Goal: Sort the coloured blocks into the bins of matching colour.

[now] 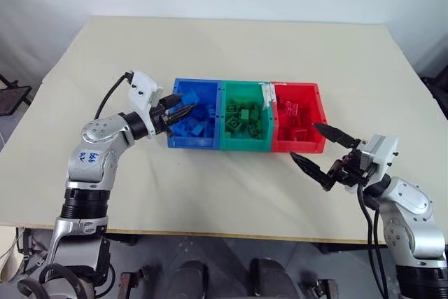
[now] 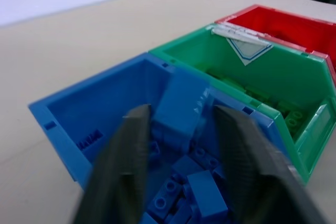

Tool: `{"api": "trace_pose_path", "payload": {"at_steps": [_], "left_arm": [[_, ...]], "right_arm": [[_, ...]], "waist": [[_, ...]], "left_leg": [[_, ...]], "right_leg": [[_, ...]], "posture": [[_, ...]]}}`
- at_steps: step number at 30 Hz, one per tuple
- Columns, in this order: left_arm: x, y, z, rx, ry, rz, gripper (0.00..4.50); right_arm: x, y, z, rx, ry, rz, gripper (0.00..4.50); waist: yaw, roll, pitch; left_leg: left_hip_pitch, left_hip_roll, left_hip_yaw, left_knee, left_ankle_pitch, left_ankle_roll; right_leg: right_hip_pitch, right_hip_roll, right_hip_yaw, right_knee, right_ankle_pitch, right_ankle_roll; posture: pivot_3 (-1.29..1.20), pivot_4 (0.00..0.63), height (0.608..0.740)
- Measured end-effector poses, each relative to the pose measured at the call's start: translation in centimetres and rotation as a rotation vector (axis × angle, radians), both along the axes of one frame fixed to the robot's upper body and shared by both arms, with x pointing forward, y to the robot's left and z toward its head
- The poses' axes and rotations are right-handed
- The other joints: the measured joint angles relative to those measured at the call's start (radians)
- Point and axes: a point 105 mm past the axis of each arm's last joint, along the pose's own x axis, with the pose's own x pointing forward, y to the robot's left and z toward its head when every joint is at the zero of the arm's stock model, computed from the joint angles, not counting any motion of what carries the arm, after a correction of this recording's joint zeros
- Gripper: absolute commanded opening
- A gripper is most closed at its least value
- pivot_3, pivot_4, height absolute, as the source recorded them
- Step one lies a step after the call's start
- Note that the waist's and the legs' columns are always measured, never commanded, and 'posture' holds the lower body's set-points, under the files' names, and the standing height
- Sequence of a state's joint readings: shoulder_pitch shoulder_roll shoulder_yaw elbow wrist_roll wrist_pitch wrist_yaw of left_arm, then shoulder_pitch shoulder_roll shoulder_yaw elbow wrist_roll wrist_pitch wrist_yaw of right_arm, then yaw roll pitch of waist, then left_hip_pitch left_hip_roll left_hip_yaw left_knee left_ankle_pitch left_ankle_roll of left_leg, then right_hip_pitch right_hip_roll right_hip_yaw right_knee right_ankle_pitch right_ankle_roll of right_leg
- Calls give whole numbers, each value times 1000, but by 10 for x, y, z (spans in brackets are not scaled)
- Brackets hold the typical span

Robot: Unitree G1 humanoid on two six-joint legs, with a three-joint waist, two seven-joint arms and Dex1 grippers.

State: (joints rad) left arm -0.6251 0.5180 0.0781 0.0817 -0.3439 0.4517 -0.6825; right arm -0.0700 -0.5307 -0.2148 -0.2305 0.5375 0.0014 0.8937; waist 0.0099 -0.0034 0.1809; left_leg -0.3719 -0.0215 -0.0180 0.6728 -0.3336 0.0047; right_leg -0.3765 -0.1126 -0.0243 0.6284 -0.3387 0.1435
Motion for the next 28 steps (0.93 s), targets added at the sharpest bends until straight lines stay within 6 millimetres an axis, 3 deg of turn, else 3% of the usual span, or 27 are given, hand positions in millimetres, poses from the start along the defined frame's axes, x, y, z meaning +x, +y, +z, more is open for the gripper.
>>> {"api": "trace_pose_path", "payload": {"at_steps": [5, 6, 9, 11, 14, 18, 24, 28], "left_arm": [[-8, 1, -2, 7, 8, -63, 4370], [-13, 2, -2, 19, 5, -80, 4476], [-27, 17, -5, 57, -17, -104, 4476], [-40, 38, -12, 99, -13, -94, 4476], [-67, 76, -30, 168, 27, -60, 4476], [-99, 102, -54, 223, 91, -31, 4476], [-110, 108, -58, 211, 29, 53, 4476], [-110, 100, -58, 189, -7, 89, 4476]], "right_arm": [[-2, -1, -2, -9, 9, 4, 4500], [-2, -1, -3, -16, 10, 7, 4500], [-4, -1, -4, -46, 17, 30, 4500], [-5, -4, -8, -93, 34, 53, 4500], [-5, -12, -17, -157, 80, 89, 4500], [1, -23, -25, -206, 109, 105, 4500], [5, -36, -37, -258, 131, 121, 4500], [0, -32, -45, -284, 161, 187, 4500]], "waist": [[-7, 0, 0], [-9, 0, 0], [-15, 0, 0], [-20, 0, 0], [-22, 0, 0], [-14, 0, 0], [1, 0, 0], [-8, 0, 0]], "left_leg": [[0, 0, 0, 0, 0, 0], [0, 0, 0, 0, 0, 0], [0, 1, 0, -1, 0, 0], [2, 1, 1, -3, 0, 0], [2, 1, 1, -4, 0, 0], [2, 1, 0, -4, 0, 0], [2, 0, -1, -4, 0, 0], [2, 1, 0, -5, 0, 0]], "right_leg": [[0, 0, 0, 0, 0, 0], [0, -1, 0, 0, 0, 0], [0, 0, 1, -1, 0, 0], [0, -1, 2, -1, 0, 0], [0, -2, 1, -2, 0, 0], [1, -6, 2, -7, 0, 0], [2, -9, 3, -8, 0, -1], [2, -7, 1, -7, 0, -1]], "posture": [[0, 150, 740], [0, 150, 740], [0, 150, 740], [0, 150, 740], [0, 150, 740], [0, 150, 740], [0, 150, 740], [0, 150, 740]]}}
